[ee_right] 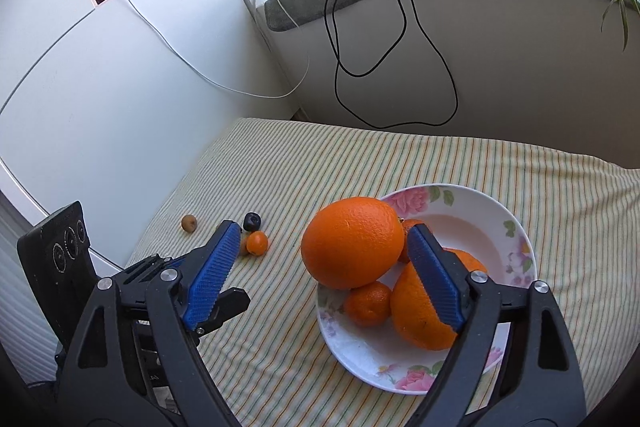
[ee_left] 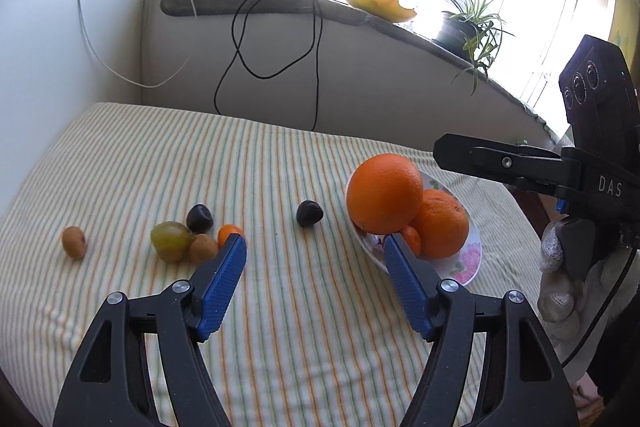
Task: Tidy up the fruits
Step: 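Lower the orange onto the plate and open the right tool, then move the left tool to a brown kiwi while the right tool moves to a green plum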
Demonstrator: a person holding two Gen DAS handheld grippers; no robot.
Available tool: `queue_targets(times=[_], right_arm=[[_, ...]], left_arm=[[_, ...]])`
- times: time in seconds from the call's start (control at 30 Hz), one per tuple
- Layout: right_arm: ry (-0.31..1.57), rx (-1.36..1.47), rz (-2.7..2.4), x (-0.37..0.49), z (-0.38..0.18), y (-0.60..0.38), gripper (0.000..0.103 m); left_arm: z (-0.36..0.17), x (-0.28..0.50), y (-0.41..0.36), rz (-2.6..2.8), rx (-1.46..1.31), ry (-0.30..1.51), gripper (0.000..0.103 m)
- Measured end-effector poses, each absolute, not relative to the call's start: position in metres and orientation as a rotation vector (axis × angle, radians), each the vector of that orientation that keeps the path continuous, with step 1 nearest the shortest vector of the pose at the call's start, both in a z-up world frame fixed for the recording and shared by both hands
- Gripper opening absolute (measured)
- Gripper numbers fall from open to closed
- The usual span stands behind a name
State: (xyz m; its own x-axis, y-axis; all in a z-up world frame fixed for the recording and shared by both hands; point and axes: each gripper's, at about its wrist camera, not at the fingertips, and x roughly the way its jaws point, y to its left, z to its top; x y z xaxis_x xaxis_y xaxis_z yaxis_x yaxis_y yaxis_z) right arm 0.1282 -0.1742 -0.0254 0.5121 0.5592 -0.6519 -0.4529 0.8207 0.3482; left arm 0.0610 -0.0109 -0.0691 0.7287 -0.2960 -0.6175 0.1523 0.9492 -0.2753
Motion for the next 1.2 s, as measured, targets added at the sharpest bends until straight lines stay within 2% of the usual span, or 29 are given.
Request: queue_targets(times=[0.4, 0.77, 0.9, 0.97, 1.1, 1.2], right_arm=[[0.738, -0.002, 0.699, 0.094, -0.023, -0.128, 0.089], [0.747, -0.127, 0.754, 0.073, -0.045, -0.072, 0.089], [0.778, -0.119, 0.752, 0.078, -0.055, -0.058, 0.089], [0.802, -0.105, 0.75, 0.082, -0.062, -0.053, 0.08], [0.832, -0.088, 0.72, 0.09, -0.073, -0.047, 0.073], [0.859, -0.047, 0.701, 0.097, -0.08, -0.047, 0.062]], left_arm=[[-0.067, 0.03, 0.06, -0.12, -0.173, 0.67, 0.071], [-0.08, 0.025, 0.114, -0.013, -0.241, 0.679, 0.071], [-0.087, 0.027, 0.128, 0.002, -0.256, 0.688, 0.065], [-0.09, 0.029, 0.133, 0.006, -0.262, 0.693, 0.063], [-0.095, 0.034, 0.139, 0.004, -0.267, 0.7, 0.059], [-0.099, 0.039, 0.145, 0.001, -0.275, 0.708, 0.056]])
